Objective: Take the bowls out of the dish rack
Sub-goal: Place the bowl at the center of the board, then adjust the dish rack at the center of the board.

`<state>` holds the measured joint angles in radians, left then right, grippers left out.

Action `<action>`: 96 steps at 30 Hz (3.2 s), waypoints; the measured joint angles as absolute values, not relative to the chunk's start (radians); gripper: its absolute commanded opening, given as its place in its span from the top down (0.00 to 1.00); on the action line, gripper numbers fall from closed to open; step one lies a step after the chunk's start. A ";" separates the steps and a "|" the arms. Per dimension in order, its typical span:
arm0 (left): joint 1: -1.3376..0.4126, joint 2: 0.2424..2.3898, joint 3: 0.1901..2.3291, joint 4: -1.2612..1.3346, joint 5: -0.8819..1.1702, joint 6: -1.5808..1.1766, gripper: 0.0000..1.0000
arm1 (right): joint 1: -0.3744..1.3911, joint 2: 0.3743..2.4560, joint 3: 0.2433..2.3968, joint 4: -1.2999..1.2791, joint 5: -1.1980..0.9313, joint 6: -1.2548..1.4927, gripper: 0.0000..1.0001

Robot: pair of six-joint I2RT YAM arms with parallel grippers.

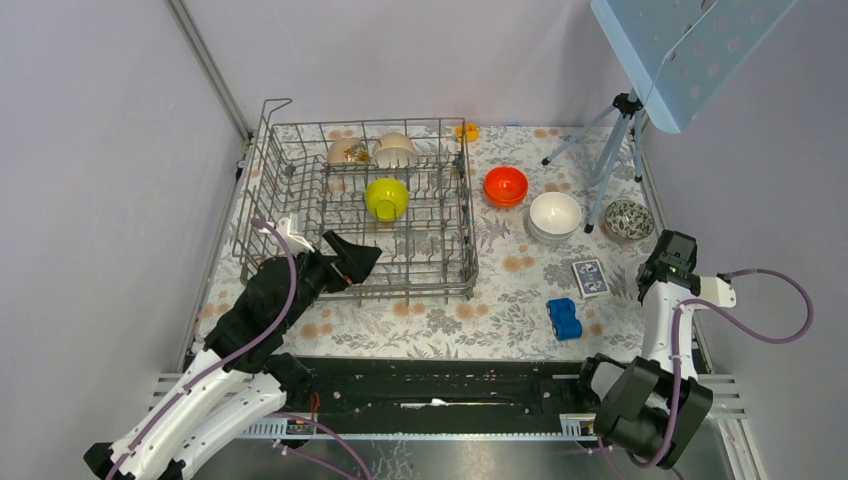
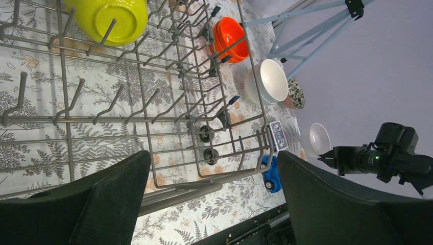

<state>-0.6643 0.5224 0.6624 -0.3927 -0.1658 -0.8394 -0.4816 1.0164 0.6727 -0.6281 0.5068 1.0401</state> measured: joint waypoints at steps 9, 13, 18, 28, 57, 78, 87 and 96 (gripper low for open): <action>-0.665 0.513 0.659 -0.396 -0.173 -0.840 0.01 | -0.531 1.082 0.658 -0.497 0.442 1.056 1.00; -0.664 0.533 0.664 -0.389 -0.175 -0.838 0.01 | -0.553 1.131 0.658 -0.467 0.423 1.059 1.00; -0.664 0.556 0.667 -0.373 -0.177 -0.835 0.01 | -0.558 1.166 0.658 -0.447 0.406 1.060 1.00; -0.664 0.566 0.667 -0.363 -0.179 -0.835 0.01 | -0.559 1.238 0.658 -0.412 0.373 1.060 1.00; -0.664 0.574 0.667 -0.354 -0.181 -0.828 0.01 | -0.559 1.213 0.693 -0.441 0.279 1.016 0.10; -0.664 0.525 0.720 -0.510 -0.221 -0.706 0.01 | -0.023 0.709 0.758 -0.458 -0.177 0.687 0.01; -0.664 0.598 0.816 -0.601 -0.286 -0.625 0.01 | 0.564 0.860 0.754 -0.368 -0.041 0.630 0.00; -0.664 0.597 0.908 -0.655 -0.280 -0.577 0.01 | 0.661 0.944 0.757 -0.180 0.108 0.590 0.00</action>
